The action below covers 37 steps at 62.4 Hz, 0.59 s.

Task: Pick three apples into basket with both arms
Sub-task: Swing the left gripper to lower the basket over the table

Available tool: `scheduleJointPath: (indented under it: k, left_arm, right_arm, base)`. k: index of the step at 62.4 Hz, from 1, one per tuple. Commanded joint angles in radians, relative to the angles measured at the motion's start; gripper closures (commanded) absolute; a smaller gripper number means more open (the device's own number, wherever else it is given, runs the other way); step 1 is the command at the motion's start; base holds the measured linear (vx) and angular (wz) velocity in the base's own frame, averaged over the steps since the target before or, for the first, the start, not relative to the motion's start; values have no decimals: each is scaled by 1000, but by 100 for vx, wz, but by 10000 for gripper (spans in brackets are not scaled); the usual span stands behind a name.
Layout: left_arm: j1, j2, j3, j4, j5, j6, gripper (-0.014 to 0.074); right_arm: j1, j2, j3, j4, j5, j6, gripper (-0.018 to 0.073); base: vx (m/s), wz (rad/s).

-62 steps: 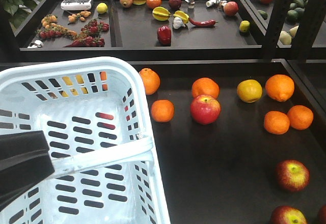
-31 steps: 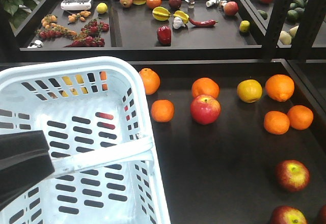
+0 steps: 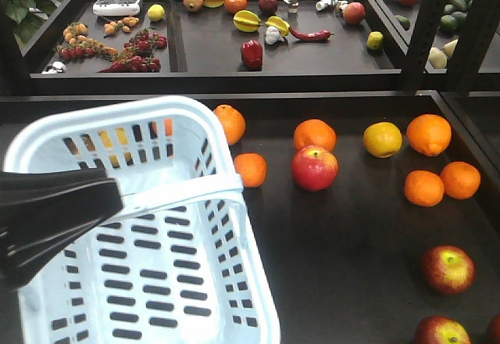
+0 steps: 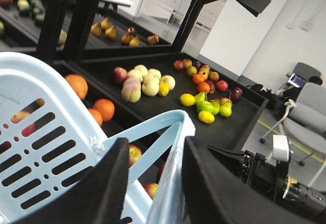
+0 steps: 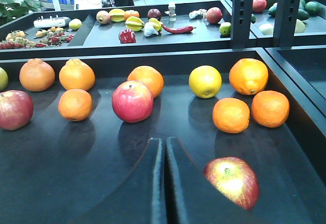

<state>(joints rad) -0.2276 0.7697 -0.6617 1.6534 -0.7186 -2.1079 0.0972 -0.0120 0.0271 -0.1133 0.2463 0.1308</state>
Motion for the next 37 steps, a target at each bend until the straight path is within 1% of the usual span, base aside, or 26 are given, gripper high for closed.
scheduleJointPath:
  k: [1,6,12,27,34,37]
  left_arm:
    - [-3,81,-49,-99,12,27,603]
    - [-3,145,-90,-97,-25,74,603]
    - [-3,238,-175,-97,-79,137,603]
    - [-4,510,-368,-101,-189,139,603]
    - [-5,628,-430,-132,-239,140,603]
    - [-9,675,-455,-133,-254,146,603]
  right_arm:
    - [1,-12,14,-10,-73,-8,564]
    - [1,-12,14,-10,-73,-8,564]
    - [1,-12,14,-10,-73,-8,564]
    - [1,-12,14,-10,-73,-8,564]
    - [1,-12,14,-10,-73,-8,564]
    - [1,-12,14,-10,-73,-8,564]
  base:
    - [0,0]
    - [0,0]
    - [0,0]
    - [0,0]
    - [0,0]
    - [0,0]
